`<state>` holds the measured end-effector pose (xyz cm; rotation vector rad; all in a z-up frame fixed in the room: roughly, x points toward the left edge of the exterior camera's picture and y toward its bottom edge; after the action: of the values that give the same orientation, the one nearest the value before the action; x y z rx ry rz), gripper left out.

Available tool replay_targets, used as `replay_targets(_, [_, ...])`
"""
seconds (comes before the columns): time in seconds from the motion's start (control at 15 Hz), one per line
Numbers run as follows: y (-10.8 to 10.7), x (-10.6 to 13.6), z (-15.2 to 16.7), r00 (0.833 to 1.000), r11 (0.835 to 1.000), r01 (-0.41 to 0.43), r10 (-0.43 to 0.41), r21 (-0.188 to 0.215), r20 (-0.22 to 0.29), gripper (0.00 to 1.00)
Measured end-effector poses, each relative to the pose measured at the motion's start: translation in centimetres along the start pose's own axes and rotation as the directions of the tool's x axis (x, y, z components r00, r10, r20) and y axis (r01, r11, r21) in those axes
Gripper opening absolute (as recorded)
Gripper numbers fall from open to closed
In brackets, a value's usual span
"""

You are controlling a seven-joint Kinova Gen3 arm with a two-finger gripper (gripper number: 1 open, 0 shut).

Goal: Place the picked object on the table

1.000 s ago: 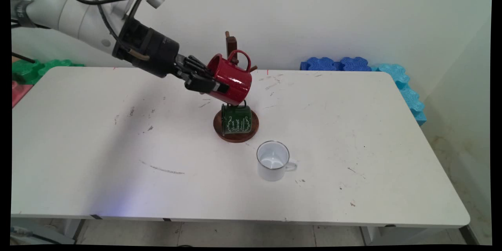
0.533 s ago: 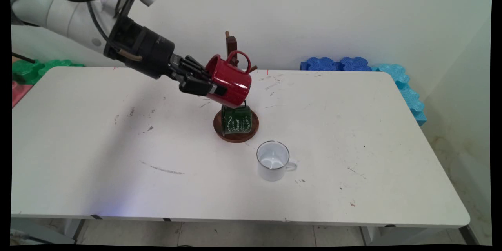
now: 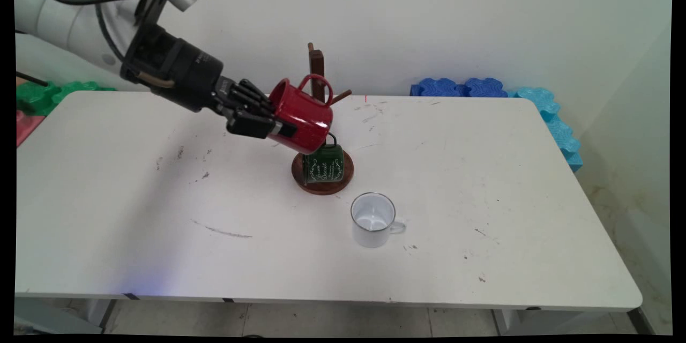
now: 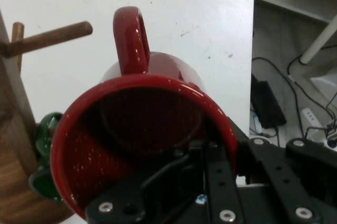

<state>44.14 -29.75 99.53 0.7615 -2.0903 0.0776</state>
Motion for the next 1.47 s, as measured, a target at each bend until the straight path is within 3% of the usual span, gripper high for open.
replay_targets(0.93, [-2.2, -3.5, -4.9, 0.99, 0.994, -0.083, 0.075, 0.068, 0.123, 0.0])
replay_targets(1.47, [-5.2, -6.0, -6.5, 0.966, 0.981, -0.145, 0.112, 0.129, 0.234, 0.0])
